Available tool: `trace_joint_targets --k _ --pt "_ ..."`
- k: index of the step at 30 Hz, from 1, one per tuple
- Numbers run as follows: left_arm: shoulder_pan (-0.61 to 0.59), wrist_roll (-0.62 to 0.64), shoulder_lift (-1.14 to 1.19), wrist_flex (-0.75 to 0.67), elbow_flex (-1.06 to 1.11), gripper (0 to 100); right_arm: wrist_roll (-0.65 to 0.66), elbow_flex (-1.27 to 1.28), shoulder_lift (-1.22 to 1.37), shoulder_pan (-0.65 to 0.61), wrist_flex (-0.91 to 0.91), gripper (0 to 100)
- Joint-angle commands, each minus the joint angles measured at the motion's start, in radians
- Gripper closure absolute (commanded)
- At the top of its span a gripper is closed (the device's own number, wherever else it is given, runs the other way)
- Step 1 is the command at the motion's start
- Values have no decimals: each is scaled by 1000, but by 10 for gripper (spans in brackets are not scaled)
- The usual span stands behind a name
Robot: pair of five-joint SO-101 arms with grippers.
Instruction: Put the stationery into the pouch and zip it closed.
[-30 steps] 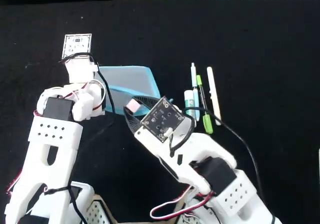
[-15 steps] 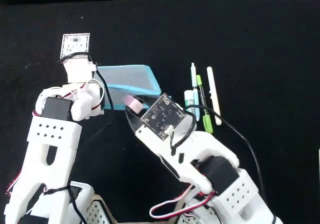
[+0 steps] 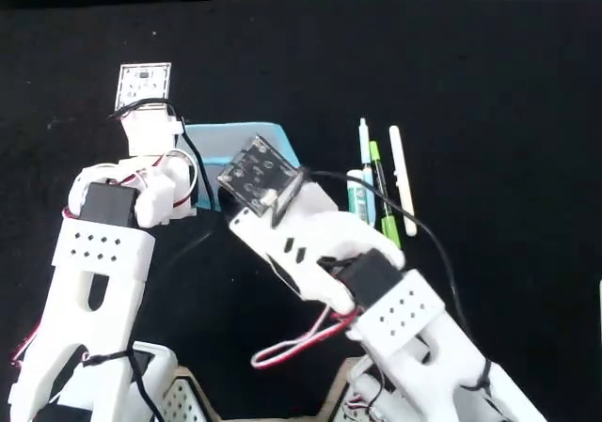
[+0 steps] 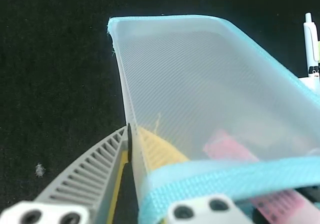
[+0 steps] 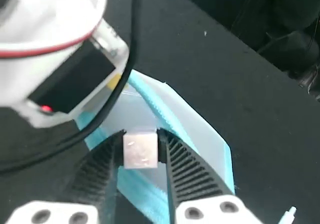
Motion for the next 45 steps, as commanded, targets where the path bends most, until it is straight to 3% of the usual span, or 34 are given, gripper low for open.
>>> trace_joint_targets --k 1,6,12,18,24,27,32,35,45 --pt "2 11 3 3 15 970 -9 -42 25 6 -14 987" --pt "2 11 3 3 15 970 -78 -45 25 -35 -5 957" --pt "2 11 3 3 15 970 -78 -48 25 -63 29 737" --pt "2 11 3 3 15 970 -77 -48 -56 -55 54 788" --pt "2 11 3 3 15 970 -77 -91 -380 -49 216 825" --pt "2 11 3 3 15 970 -77 -107 -541 29 261 850" --pt "2 11 3 3 15 970 -83 -77 -616 302 245 862" --pt "2 11 3 3 15 970 -94 -22 -552 400 180 864" --pt "2 11 3 2 22 970 -342 94 -62 554 -163 864"
